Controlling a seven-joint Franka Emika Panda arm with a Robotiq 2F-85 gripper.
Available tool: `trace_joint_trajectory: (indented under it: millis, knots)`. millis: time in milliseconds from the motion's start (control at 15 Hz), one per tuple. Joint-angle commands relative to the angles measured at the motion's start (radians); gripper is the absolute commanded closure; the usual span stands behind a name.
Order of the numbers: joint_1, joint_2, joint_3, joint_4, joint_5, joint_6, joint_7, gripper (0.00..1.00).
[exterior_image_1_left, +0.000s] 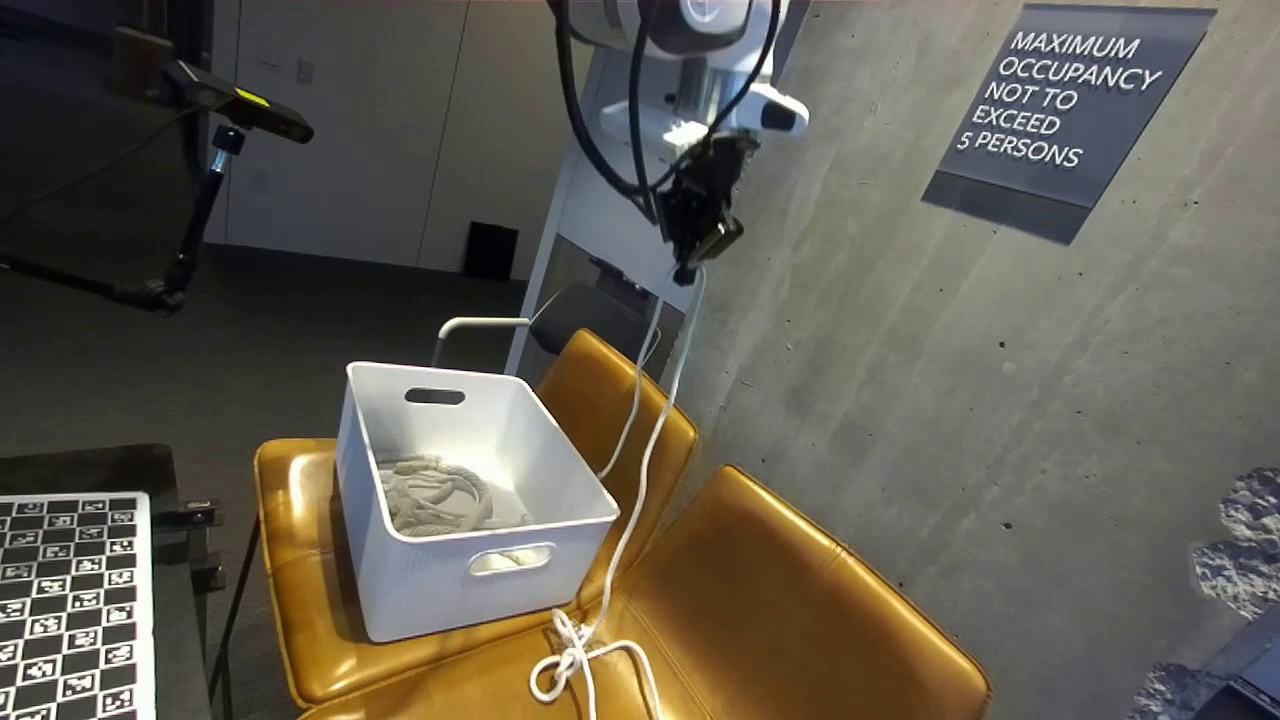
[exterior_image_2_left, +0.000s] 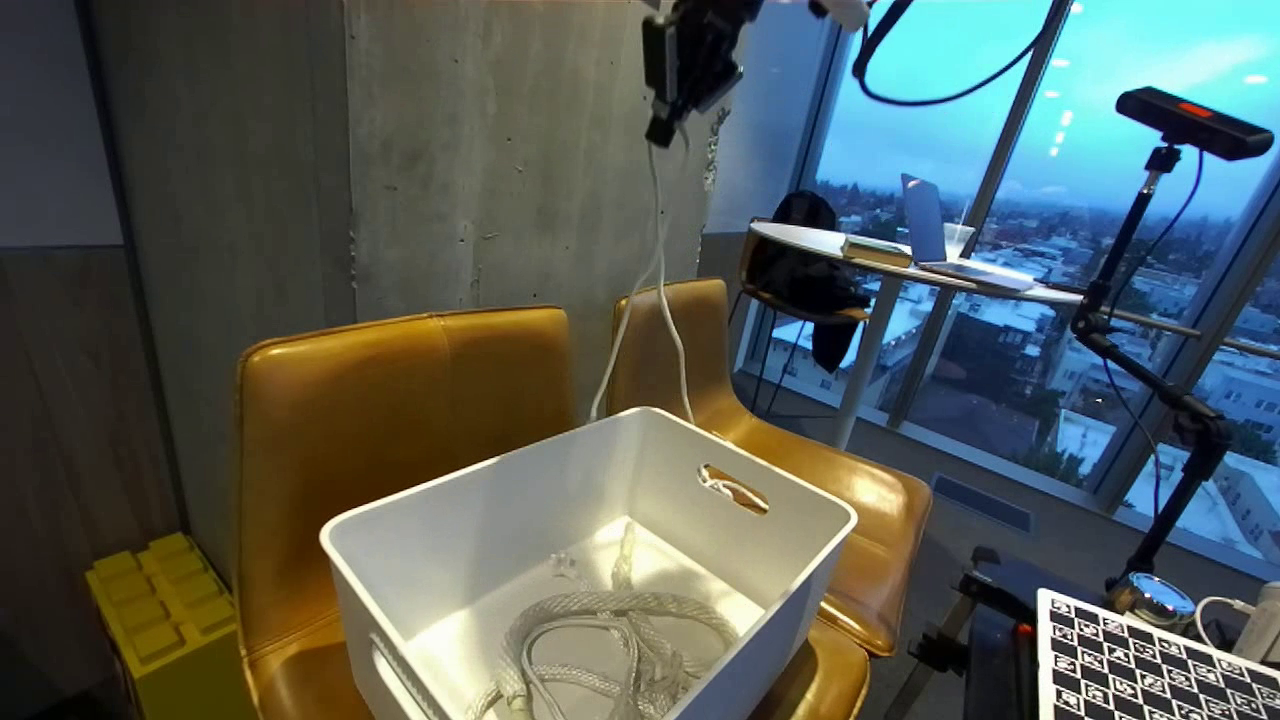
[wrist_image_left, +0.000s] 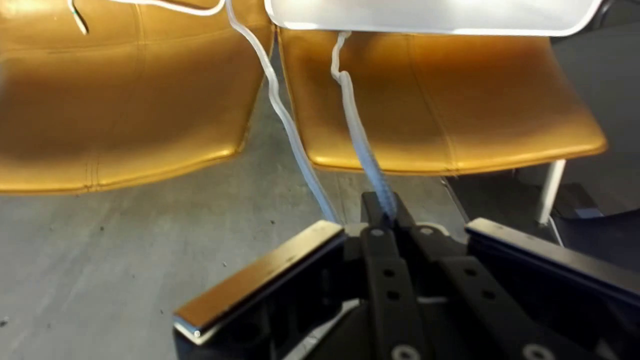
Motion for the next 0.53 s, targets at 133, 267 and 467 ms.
trace_joint_trajectory:
  millis: [133,267,467]
  knots:
    - [0.101,-0.17,0.04,0.026,-0.048,-0.023,0.032,0.99]
    - [0.148,-0.205,0.057,0.064,-0.07,-0.036,0.059,0.99]
    - [0.23,-0.223,0.087,0.165,-0.126,-0.077,0.126,0.99]
